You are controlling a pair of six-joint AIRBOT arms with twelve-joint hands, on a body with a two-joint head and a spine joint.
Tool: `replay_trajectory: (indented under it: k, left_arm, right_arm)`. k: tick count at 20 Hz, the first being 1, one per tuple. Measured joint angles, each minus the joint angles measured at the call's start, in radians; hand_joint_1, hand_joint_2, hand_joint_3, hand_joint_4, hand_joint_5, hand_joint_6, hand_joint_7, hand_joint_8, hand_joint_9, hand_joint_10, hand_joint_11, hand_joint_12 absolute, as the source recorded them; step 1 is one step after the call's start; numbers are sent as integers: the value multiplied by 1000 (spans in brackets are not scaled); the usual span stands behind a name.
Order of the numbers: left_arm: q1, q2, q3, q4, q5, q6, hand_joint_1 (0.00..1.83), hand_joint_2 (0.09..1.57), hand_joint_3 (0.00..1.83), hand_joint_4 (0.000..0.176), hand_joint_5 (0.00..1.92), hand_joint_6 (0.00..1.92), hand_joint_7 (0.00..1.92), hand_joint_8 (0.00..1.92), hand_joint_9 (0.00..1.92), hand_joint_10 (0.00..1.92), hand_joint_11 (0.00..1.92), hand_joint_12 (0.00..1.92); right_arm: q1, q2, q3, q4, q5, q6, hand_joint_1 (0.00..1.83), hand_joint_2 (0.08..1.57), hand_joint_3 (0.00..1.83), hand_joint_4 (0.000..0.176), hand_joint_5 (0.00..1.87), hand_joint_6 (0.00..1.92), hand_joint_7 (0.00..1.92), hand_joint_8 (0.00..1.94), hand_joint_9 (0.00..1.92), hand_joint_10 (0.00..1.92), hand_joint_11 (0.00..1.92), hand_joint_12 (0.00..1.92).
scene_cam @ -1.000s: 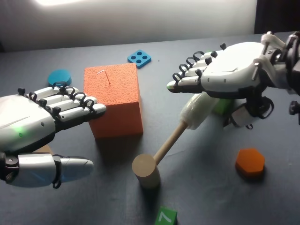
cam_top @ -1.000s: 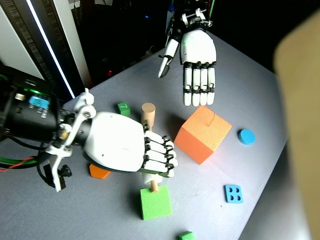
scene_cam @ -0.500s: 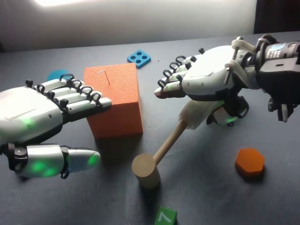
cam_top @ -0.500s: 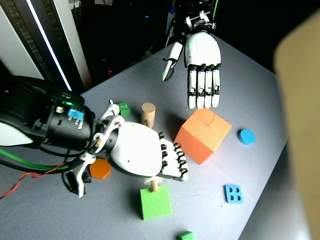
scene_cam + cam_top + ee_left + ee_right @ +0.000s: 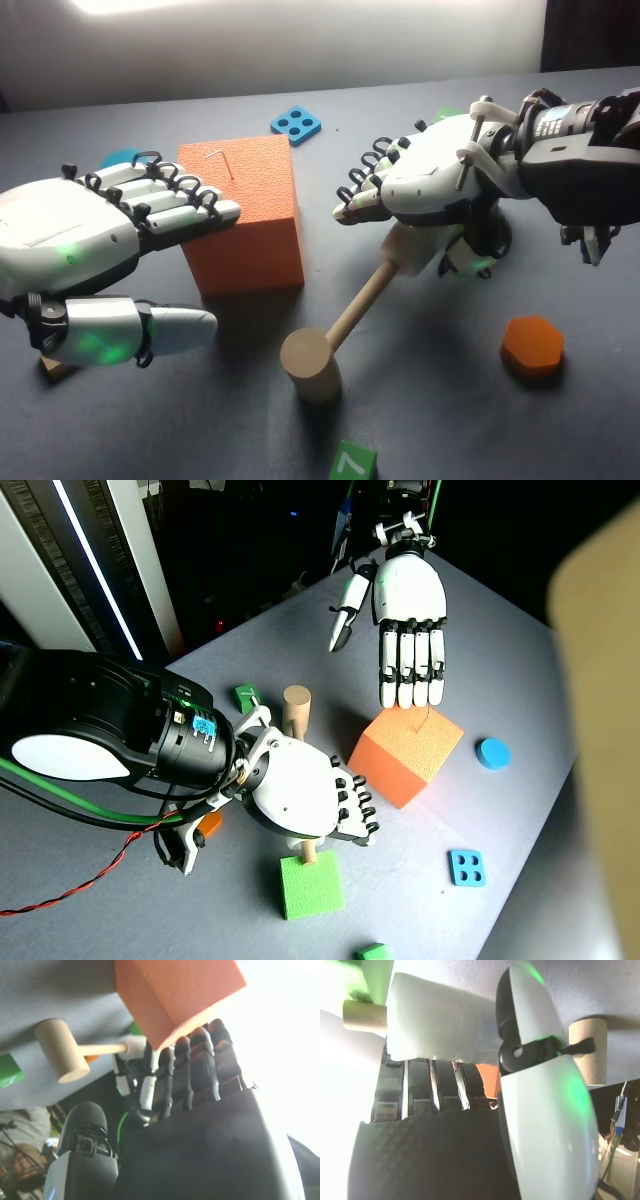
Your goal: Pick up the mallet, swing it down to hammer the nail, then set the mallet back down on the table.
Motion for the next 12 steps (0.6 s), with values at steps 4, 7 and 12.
replay_trajectory:
  k: [4, 7, 12]
  left_arm:
    - [0, -11, 12, -2, 5, -3, 0, 1282, 0, 0, 155, 3, 158, 1, 132, 0, 0, 281]
    - [0, -11, 12, 0, 6, -3, 0, 1282, 0, 0, 157, 1, 162, 0, 137, 0, 0, 304]
    - [0, -15, 16, 0, 7, -8, 0, 1282, 1, 0, 168, 1, 178, 2, 149, 2, 0, 340]
  right_arm:
    - [-10, -33, 21, 6, -2, 24, 1195, 988, 0, 0, 138, 0, 133, 0, 128, 4, 0, 482]
    - [-10, -45, 42, 5, -4, 30, 1205, 976, 0, 0, 151, 5, 152, 4, 151, 10, 0, 544]
    - [-10, -76, 80, 7, -20, 39, 1203, 984, 0, 0, 163, 6, 161, 3, 166, 11, 0, 513]
